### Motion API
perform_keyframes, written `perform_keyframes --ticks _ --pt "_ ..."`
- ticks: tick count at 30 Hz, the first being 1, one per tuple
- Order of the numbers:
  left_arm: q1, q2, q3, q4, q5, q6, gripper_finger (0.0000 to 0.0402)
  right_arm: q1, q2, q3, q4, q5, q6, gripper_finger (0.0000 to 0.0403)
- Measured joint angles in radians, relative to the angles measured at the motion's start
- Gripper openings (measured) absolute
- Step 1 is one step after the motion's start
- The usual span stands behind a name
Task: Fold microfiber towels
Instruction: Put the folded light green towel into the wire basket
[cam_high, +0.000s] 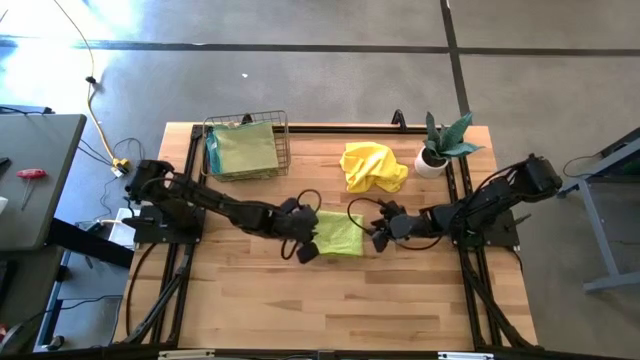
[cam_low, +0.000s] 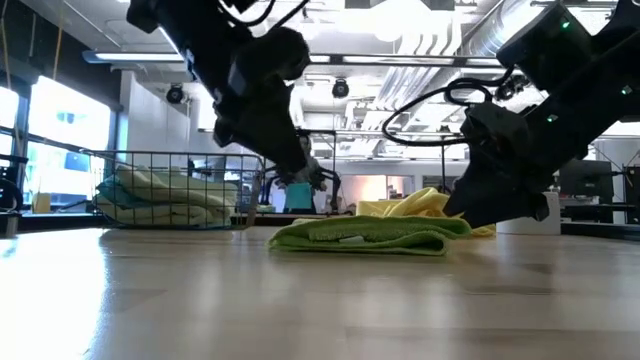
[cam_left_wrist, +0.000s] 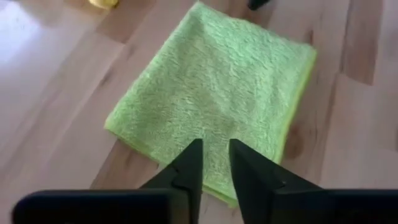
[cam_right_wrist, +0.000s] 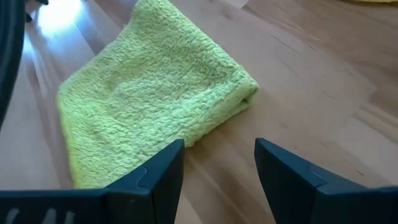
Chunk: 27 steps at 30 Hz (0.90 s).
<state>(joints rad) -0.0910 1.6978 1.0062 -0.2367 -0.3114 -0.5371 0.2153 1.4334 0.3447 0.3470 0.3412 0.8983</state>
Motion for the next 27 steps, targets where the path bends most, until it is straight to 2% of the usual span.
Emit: perform_keyframes --ticks 6,11,20,27 --pt "0.000 0.013 0.002 -0.068 0.033 -0.138 0.0132 0.000 0.000 0.000 -0.006 -0.009 -0.009 0.0189" --pt "0.015 0.024 -0.020 -0.085 0.024 -0.269 0.0165 0.000 0.000 0.000 -0.007 -0.011 -0.009 0.0188" --pt "0.008 0.024 -0.031 -0.080 0.113 -0.325 0.0177 0.000 0.000 0.001 -0.014 -0.012 -0.009 0.0188" --pt "-0.024 0.024 -0.031 -0.090 0.031 -0.317 0.0181 0.000 0.000 0.001 -0.014 -0.012 -0.009 0.0188"
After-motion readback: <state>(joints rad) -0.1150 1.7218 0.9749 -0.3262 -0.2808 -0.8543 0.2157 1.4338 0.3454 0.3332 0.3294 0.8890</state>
